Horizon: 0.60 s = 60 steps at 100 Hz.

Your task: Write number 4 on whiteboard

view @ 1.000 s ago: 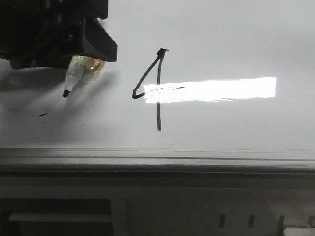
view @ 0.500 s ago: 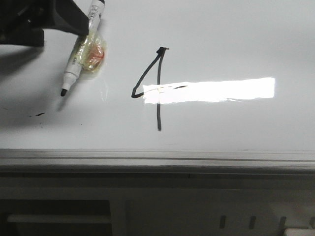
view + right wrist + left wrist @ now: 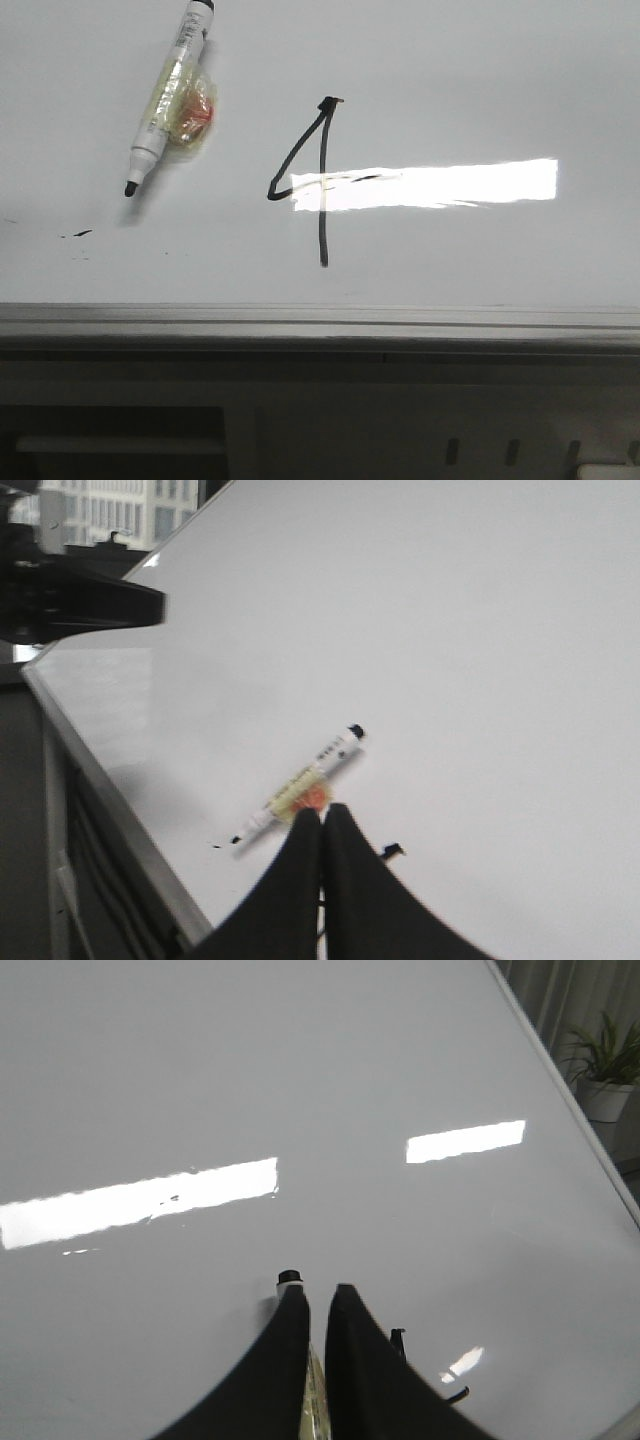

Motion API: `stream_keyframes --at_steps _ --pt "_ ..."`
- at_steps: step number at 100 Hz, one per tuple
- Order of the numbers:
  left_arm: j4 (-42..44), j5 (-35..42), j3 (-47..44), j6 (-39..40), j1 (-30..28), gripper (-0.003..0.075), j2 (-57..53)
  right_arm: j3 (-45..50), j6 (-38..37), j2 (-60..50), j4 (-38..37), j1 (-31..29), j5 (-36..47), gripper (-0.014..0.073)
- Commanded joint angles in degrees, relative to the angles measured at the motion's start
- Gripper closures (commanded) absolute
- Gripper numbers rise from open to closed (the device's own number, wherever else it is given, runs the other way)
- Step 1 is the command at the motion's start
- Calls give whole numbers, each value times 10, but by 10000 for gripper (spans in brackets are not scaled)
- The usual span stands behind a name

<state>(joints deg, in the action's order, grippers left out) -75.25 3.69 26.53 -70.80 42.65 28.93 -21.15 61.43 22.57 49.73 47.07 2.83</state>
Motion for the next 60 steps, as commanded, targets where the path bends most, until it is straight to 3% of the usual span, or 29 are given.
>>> stream_keyframes --at_steps 1,25,60 --pt "7 -8 -22 -4 -1 741 -52 40 2 -49 9 -3 88 658" --pt "7 -10 -92 -4 -1 741 -129 85 2 -152 9 -3 88 658" --pt "7 -11 -114 -4 -1 741 -132 86 2 -167 9 -3 86 658"
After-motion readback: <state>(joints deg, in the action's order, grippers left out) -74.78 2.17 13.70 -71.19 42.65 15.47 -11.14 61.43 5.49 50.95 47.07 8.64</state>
